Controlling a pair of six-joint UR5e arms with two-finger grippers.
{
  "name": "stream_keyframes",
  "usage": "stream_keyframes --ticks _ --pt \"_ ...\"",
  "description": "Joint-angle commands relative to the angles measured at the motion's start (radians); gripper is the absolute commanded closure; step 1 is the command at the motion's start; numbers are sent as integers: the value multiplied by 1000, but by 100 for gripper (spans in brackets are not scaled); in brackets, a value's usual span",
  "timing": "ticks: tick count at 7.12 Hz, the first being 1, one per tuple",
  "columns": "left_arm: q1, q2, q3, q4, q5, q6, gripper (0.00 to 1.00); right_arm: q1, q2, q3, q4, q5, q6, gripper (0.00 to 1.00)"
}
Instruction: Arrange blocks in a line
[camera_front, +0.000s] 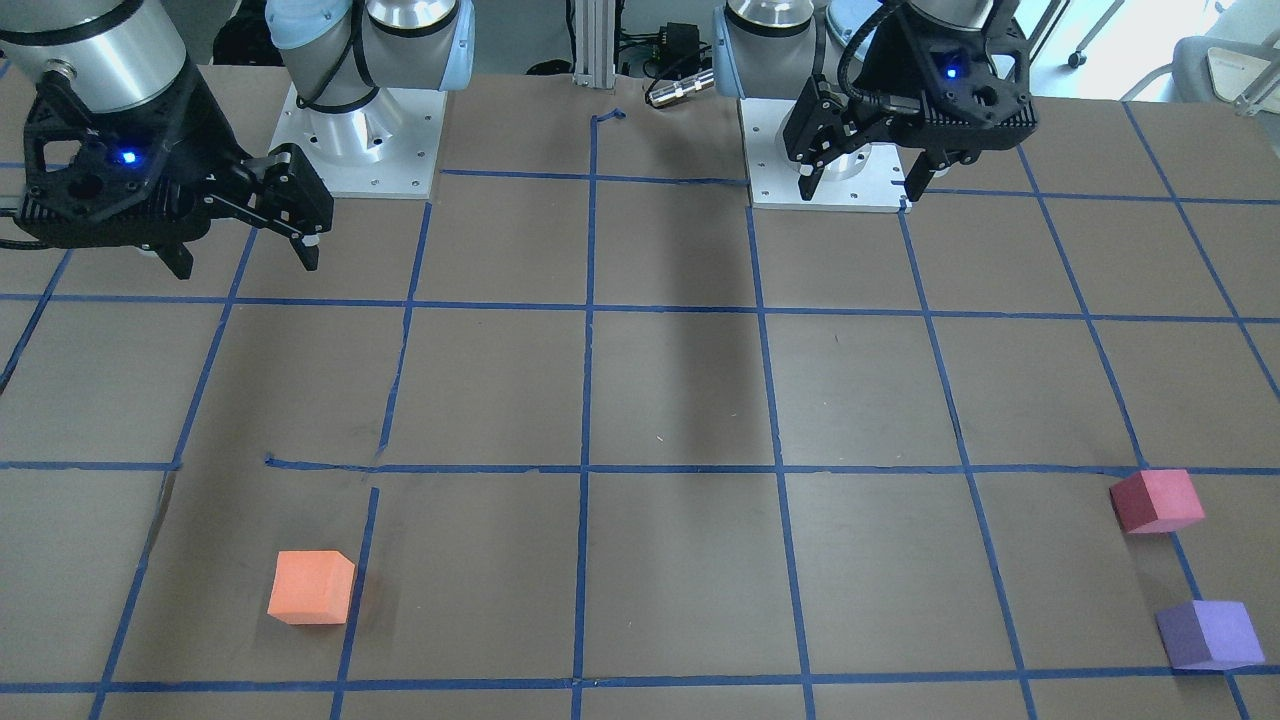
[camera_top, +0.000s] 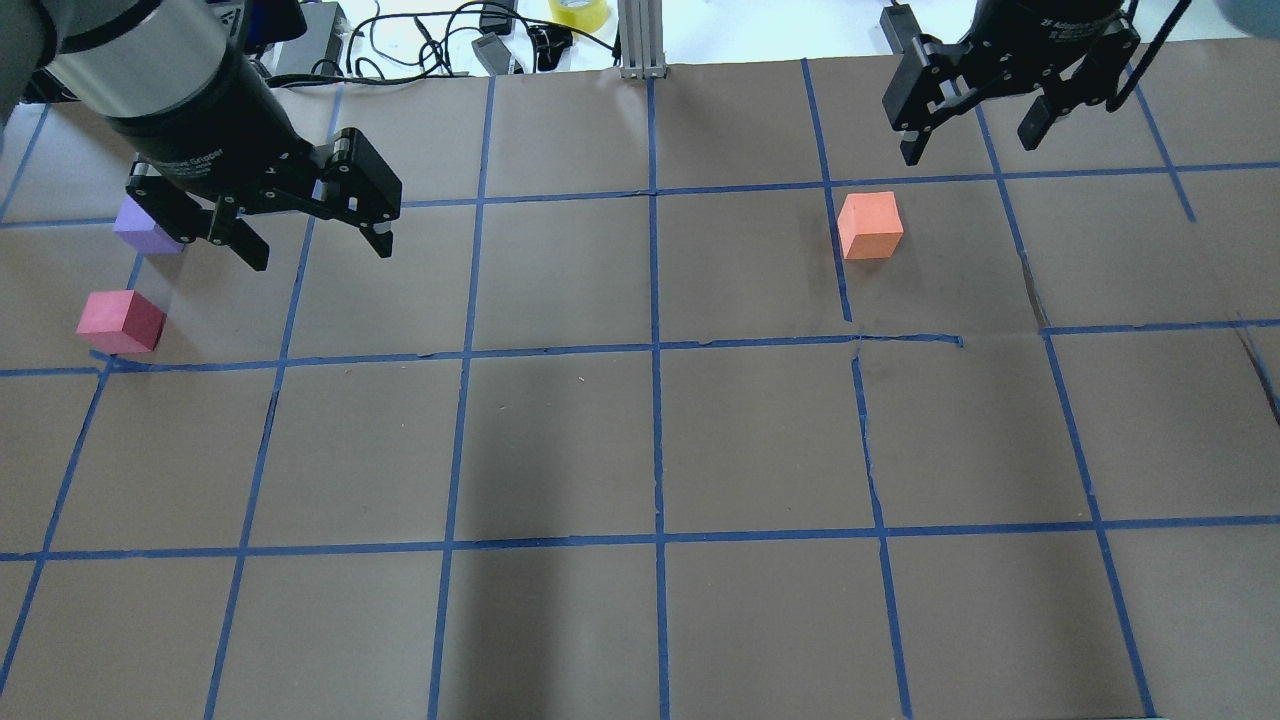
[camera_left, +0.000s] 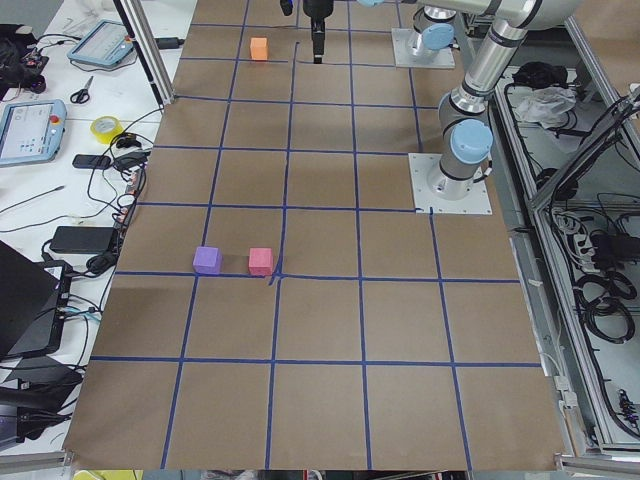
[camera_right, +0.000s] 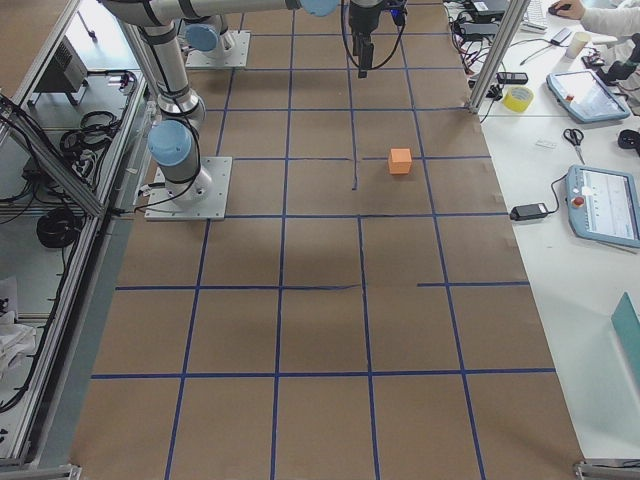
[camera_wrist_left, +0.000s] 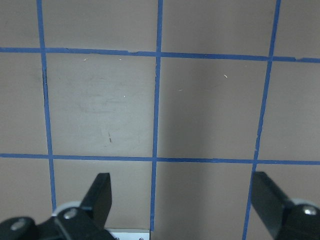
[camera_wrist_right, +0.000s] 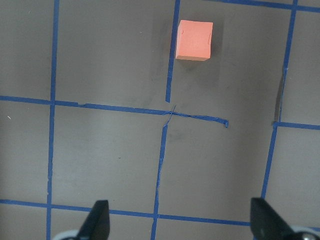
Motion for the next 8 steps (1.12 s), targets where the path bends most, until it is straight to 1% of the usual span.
stream_keyframes --ticks 1,8 --pt "1 0 0 0 0 0 0 0 4 0 -10 -1 3 0" --pt "1 8 0 0 0 0 0 -6 2 -3 -15 -4 -17 0"
